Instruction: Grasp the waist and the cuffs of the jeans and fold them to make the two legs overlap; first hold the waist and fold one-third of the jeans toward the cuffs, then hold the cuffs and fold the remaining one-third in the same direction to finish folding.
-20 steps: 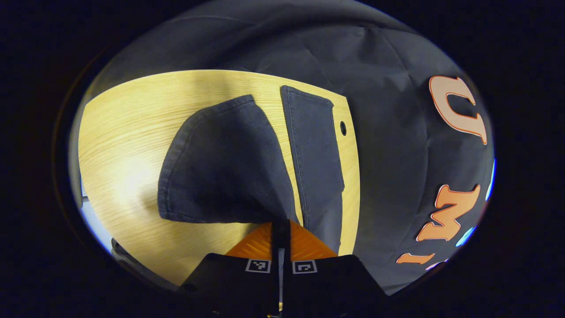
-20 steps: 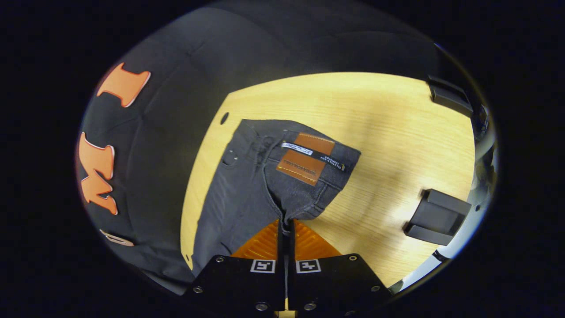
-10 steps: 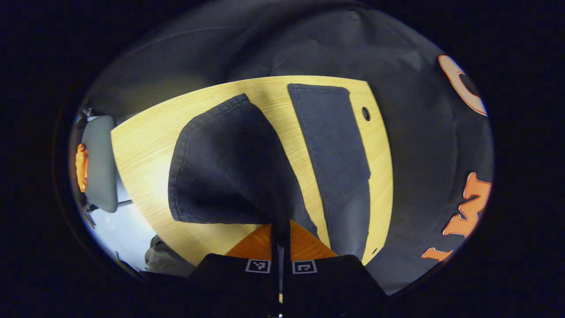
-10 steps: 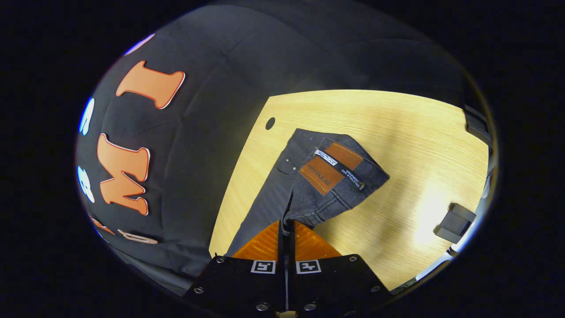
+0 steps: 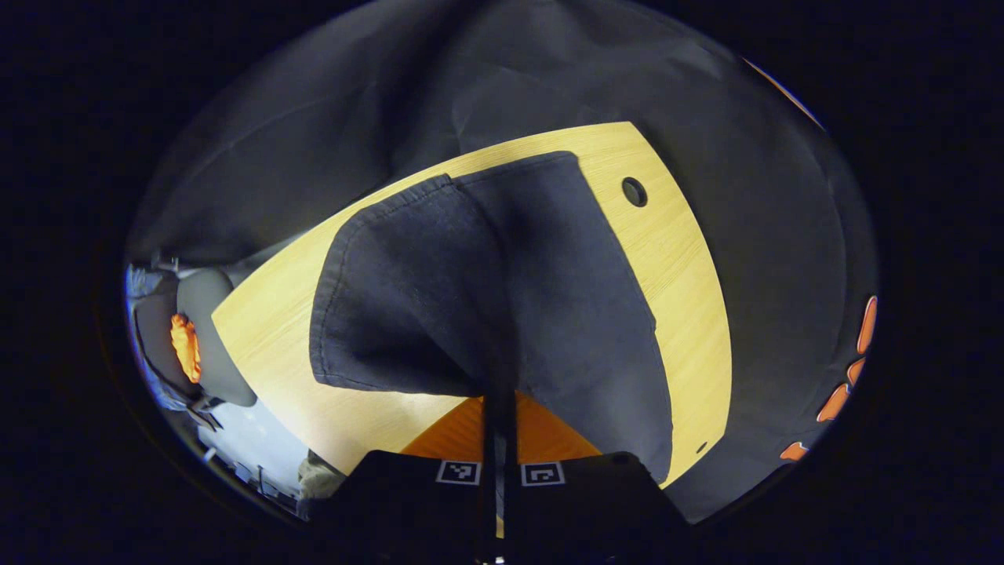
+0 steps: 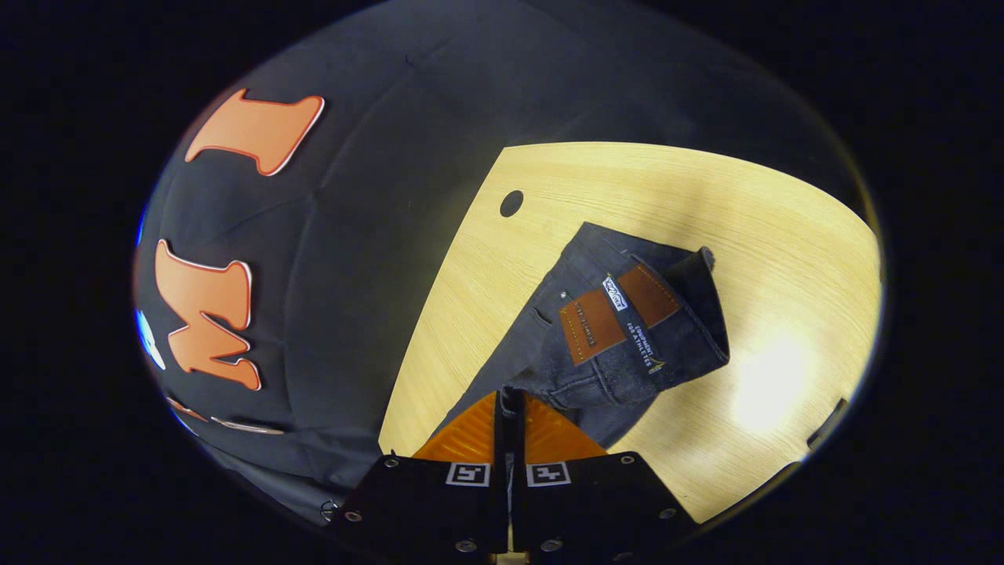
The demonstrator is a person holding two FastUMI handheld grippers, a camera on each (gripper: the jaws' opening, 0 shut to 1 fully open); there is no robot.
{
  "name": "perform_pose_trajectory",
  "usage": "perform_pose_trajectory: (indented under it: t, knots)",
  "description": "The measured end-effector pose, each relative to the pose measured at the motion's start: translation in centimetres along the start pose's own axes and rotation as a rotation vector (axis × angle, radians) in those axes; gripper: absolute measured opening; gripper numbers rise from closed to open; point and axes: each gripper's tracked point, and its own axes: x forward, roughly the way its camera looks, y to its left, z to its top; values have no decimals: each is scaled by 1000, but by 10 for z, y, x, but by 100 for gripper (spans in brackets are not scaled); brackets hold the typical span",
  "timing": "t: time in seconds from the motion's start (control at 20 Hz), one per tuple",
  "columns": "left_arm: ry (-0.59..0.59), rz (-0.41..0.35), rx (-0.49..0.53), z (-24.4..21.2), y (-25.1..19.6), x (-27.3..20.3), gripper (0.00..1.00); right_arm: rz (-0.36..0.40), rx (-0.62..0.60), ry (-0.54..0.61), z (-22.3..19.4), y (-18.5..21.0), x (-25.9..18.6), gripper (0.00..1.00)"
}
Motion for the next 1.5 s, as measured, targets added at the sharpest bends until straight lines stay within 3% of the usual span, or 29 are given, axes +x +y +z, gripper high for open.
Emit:
perform_pose_trajectory:
  t: [0.4,0.5,0.65,0.7,0.8,0.85,0.9,1.0,1.2,1.4,1.5]
  knots:
    - [43,108,18,55,-47,54,4,-76,18,36,28,20,86,3]
    - [34,60,60,72,-70,66,12,-95,-11,35,29,21,103,3]
    - [-6,9,79,86,-97,70,69,-82,3,33,31,31,99,3]
    - [-18,-13,94,93,-106,74,67,-28,27,5,35,45,100,0]
    - [-73,-5,171,109,-115,65,88,97,60,-59,51,81,89,49]
    - [-125,-5,211,120,-120,61,98,121,59,-73,56,92,81,73]
    - [-173,-20,244,129,-129,53,98,129,41,-90,58,98,77,98]
    - [-219,-83,295,134,-142,36,98,126,-13,-101,60,92,45,98]
    - [-240,-279,284,104,-153,3,98,94,-138,-114,46,69,-8,98]
    - [-268,-359,302,61,-115,-11,98,113,-107,-132,29,35,-64,98]
    - [-285,-416,302,29,-100,-21,98,89,-86,-141,26,4,-67,98]
